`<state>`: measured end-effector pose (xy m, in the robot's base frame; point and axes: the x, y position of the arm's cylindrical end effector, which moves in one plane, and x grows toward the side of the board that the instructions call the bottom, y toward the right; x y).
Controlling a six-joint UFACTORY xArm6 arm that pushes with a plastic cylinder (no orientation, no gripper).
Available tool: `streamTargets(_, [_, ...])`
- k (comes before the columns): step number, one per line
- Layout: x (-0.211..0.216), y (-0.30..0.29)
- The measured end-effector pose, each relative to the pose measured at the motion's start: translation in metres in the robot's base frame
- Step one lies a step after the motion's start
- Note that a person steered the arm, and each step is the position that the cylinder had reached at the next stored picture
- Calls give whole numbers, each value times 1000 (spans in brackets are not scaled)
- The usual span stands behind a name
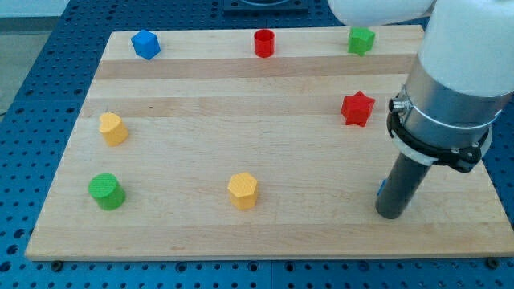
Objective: Move the red circle towards the yellow heart
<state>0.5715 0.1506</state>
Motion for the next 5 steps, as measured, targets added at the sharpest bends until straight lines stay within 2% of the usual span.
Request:
streamTargets(4, [-1,6])
streamTargets(5, [-1,-41])
